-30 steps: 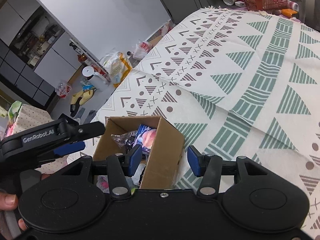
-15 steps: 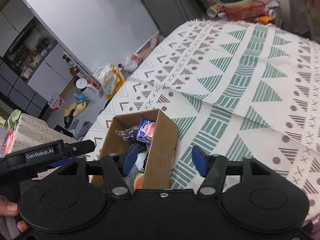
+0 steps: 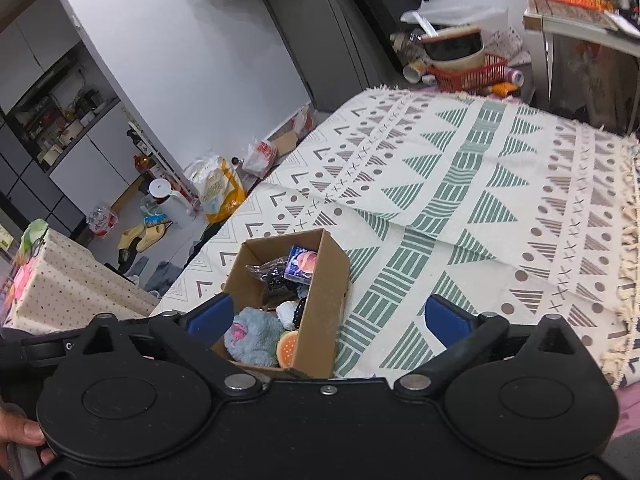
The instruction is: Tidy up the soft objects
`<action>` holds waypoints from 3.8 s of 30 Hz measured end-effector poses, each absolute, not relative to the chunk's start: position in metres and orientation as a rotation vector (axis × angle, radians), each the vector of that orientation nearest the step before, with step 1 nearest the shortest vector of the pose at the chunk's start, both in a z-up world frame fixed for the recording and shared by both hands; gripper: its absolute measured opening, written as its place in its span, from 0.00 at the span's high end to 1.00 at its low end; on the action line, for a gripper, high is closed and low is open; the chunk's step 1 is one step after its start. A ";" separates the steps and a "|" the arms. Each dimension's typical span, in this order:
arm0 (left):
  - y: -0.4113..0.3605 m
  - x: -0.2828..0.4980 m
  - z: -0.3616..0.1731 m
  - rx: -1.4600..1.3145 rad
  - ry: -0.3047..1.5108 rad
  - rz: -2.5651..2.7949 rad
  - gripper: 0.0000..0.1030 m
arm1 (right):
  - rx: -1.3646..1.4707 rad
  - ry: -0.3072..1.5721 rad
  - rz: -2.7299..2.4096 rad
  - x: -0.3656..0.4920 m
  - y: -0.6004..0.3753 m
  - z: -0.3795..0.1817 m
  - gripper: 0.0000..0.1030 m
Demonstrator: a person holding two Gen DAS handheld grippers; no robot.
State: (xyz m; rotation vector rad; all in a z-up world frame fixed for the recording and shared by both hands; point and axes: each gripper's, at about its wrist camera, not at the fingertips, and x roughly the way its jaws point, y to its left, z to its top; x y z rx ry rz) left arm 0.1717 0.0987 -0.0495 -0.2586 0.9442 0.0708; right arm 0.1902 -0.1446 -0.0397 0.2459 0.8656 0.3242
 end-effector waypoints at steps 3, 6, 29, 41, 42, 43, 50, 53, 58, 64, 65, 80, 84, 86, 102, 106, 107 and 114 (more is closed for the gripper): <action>0.097 0.158 -0.043 -0.236 0.929 0.063 0.03 | 0.243 0.850 0.325 0.177 -0.146 -0.033 0.00; 0.095 0.143 -0.037 -0.202 0.910 0.063 0.01 | 0.230 0.839 0.327 0.163 -0.145 -0.027 0.00; 0.066 0.051 0.001 -0.096 0.815 0.048 0.00 | 0.111 0.722 0.262 0.076 -0.171 0.006 0.00; 0.054 0.009 0.017 -0.079 0.756 0.057 0.00 | 0.069 0.671 0.236 0.043 -0.183 0.013 0.00; 0.053 0.006 0.018 -0.078 0.751 0.058 0.00 | 0.066 0.666 0.235 0.041 -0.184 0.014 0.00; 0.053 0.003 0.019 -0.075 0.748 0.057 0.00 | 0.065 0.662 0.234 0.039 -0.184 0.014 0.00; 0.050 -0.011 0.026 -0.061 0.723 0.059 0.00 | 0.056 0.636 0.238 0.025 -0.184 0.020 0.00; 0.050 -0.016 0.029 -0.061 0.712 0.058 0.00 | 0.049 0.625 0.239 0.021 -0.183 0.022 0.00; 0.052 -0.022 0.034 -0.069 0.702 0.057 0.00 | 0.053 0.620 0.241 0.019 -0.182 0.024 0.00; 0.053 -0.026 0.036 -0.071 0.696 0.054 0.00 | 0.057 0.621 0.242 0.018 -0.182 0.024 0.00; 0.053 -0.026 0.036 -0.074 0.697 0.053 0.00 | 0.060 0.622 0.243 0.017 -0.181 0.024 0.00; 0.049 -0.029 0.040 -0.065 0.691 0.048 0.00 | 0.070 0.617 0.250 0.014 -0.182 0.027 0.00; 0.048 -0.029 0.040 -0.063 0.692 0.048 0.00 | 0.071 0.616 0.250 0.014 -0.182 0.027 0.00; 0.048 -0.029 0.040 -0.063 0.691 0.045 0.00 | 0.072 0.616 0.251 0.014 -0.182 0.027 0.00; 0.047 -0.030 0.042 -0.050 0.693 0.043 0.00 | 0.074 0.611 0.251 0.012 -0.181 0.027 0.00; 0.049 -0.029 0.045 -0.052 0.692 0.041 0.00 | 0.079 0.609 0.248 0.012 -0.183 0.027 0.00; 0.049 -0.029 0.045 -0.050 0.692 0.040 0.00 | 0.079 0.609 0.247 0.012 -0.183 0.028 0.00; 0.049 -0.028 0.046 -0.044 0.691 0.037 0.00 | 0.085 0.609 0.245 0.013 -0.184 0.028 0.00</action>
